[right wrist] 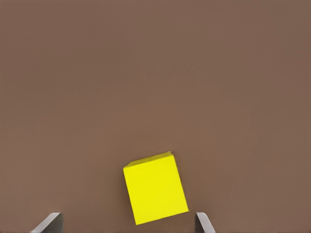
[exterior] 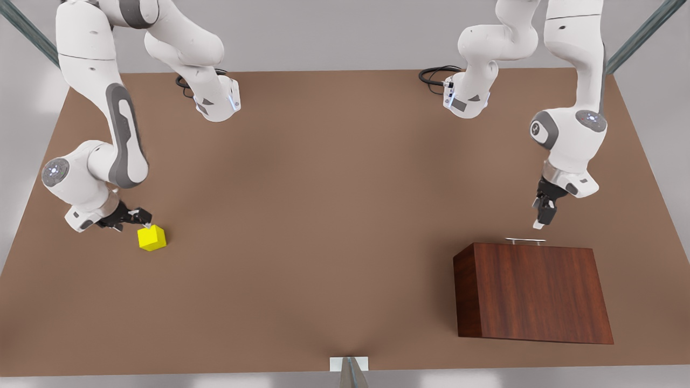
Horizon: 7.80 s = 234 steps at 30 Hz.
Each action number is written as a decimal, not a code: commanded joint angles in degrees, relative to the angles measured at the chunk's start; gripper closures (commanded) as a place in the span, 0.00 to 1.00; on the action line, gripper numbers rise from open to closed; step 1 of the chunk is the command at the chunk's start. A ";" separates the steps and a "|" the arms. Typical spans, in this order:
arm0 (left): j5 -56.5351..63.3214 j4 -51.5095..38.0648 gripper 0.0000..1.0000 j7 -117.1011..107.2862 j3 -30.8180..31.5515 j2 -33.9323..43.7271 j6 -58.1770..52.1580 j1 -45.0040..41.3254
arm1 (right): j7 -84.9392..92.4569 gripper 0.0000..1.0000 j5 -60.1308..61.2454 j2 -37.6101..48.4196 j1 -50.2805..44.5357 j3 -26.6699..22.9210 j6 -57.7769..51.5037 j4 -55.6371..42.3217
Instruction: Open the drawer with left arm, place the square in the middle with right arm, and place the square in the drawer with left arm
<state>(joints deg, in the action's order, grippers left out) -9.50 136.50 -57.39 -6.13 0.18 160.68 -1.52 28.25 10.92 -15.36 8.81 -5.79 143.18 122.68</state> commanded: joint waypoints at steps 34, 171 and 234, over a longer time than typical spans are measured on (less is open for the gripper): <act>-16.07 -3.25 0.00 0.00 0.59 -11.96 5.17 0.02 | 11.83 0.31 5.17 -15.05 0.16 -0.01 12.12 -3.06; 20.84 -26.90 0.00 81.91 13.86 -32.00 -21.72 -31.00 | -20.69 0.00 -5.64 7.80 -12.76 -6.78 -43.07 -38.31; 10.29 -34.37 0.28 124.89 -9.78 -13.37 -50.64 -30.30 | -20.78 0.00 -5.56 7.62 -12.59 -6.78 -42.90 -38.66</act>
<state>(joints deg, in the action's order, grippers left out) 2.38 102.13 69.39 -17.02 -13.18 109.90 -31.52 7.39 5.36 -7.74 -3.75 -12.56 100.28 84.02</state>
